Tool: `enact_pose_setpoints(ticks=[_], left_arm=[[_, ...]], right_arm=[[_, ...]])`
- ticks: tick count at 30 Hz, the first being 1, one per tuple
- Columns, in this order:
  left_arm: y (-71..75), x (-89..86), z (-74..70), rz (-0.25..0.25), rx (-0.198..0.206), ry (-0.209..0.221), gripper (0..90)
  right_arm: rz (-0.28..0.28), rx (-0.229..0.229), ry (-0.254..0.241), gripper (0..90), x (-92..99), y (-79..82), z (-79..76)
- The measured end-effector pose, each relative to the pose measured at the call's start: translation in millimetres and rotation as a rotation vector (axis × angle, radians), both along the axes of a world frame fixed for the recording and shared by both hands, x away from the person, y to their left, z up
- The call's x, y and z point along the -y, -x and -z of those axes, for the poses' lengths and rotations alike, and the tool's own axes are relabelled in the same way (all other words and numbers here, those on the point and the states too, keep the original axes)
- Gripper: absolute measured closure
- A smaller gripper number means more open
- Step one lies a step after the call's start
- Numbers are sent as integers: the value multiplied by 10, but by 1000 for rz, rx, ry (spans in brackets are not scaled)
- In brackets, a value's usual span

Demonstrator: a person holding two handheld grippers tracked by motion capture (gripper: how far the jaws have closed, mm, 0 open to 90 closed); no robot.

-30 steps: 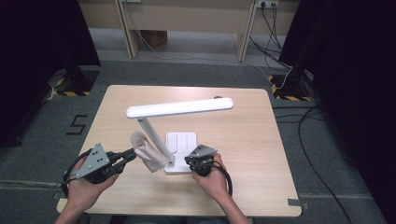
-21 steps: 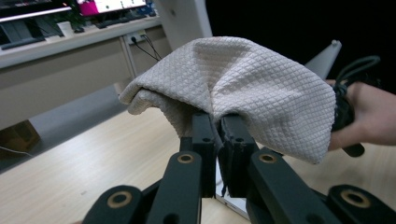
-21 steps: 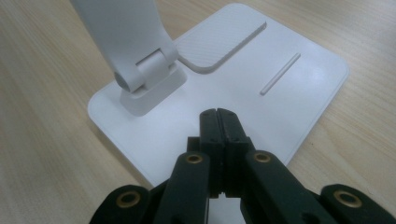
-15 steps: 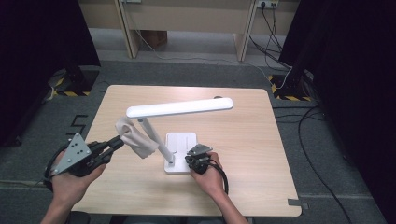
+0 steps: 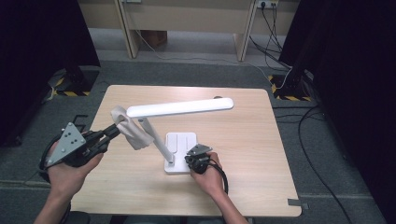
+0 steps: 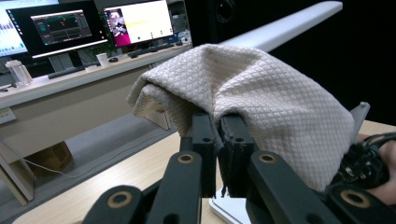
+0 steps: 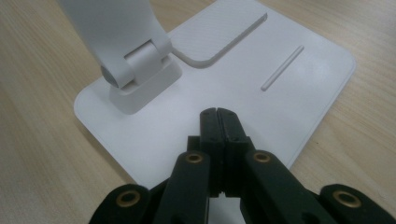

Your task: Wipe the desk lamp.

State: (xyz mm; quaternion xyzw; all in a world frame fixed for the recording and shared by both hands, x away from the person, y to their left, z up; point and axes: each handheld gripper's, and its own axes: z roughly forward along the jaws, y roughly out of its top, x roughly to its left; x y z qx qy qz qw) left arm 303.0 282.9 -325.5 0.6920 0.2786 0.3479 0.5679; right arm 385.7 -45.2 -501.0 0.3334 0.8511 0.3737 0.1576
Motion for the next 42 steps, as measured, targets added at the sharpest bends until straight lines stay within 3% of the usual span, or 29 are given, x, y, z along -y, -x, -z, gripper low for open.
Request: enact_pose_setpoints(ticks=[4, 9, 22, 29, 42], left_arm=[[-10, -15, -67, -14, 12, 2, 855], [-9, -33, -227, -41, 56, 10, 856], [-64, 116, -472, -37, 98, -1, 855], [-128, 263, -541, -19, 78, -56, 854], [-220, 423, -516, -9, 25, -88, 853]], right_arm=[[8, -9, -3, 900, -2, 6, -1], [1, 2, -2, 900, 4, 3, 4], [0, 6, -2, 900, 5, 2, 6], [0, 8, -6, 900, 2, 0, 10], [-6, 4, -8, 900, 10, -6, 9]])
